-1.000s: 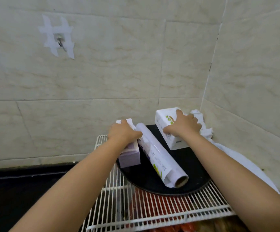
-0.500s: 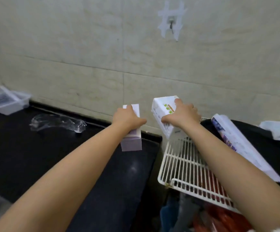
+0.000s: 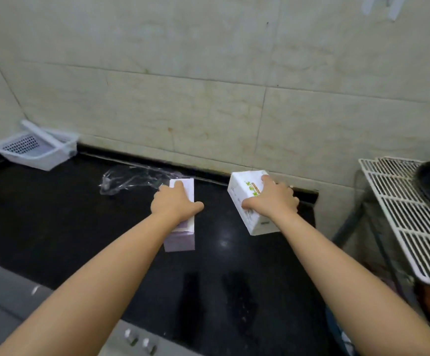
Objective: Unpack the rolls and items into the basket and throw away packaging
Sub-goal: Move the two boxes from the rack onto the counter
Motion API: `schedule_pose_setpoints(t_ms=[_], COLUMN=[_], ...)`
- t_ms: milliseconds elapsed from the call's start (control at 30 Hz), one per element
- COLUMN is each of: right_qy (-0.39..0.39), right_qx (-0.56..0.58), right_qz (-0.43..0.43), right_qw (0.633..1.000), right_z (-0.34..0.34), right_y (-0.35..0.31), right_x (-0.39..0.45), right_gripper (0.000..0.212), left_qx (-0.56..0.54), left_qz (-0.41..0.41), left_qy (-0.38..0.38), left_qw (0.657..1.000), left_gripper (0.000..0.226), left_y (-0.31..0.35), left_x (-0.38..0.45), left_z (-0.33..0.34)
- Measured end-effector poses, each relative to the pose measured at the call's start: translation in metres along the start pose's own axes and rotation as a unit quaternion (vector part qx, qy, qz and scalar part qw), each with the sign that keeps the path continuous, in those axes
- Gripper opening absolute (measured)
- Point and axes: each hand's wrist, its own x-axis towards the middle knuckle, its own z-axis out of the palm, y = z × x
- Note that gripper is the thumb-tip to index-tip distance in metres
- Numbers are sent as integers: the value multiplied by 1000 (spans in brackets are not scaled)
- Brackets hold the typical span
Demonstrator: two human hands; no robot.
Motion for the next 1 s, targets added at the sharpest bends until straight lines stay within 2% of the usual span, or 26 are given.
schedule_pose_setpoints(t_ms=[267, 500, 700, 1000], right_qy=[5, 6, 24, 46], right_qx=[-5, -9, -11, -32], right_qz=[96, 139, 188, 241], right_qw=[995, 990, 982, 969], right_z=[72, 130, 170, 201], right_y=[-8, -8, -7, -10], right_x=[51, 127, 171, 180], right_gripper=[83, 82, 83, 85], left_qx=[16, 41, 52, 43], left_qz=[30, 56, 94, 117], left_qy=[-56, -99, -133, -136], left_qw=[998, 993, 985, 983], left_gripper=[68, 73, 67, 69], left_y=[-25, -13, -2, -15], left_x=[81, 166, 222, 262], left_z=[46, 85, 121, 150])
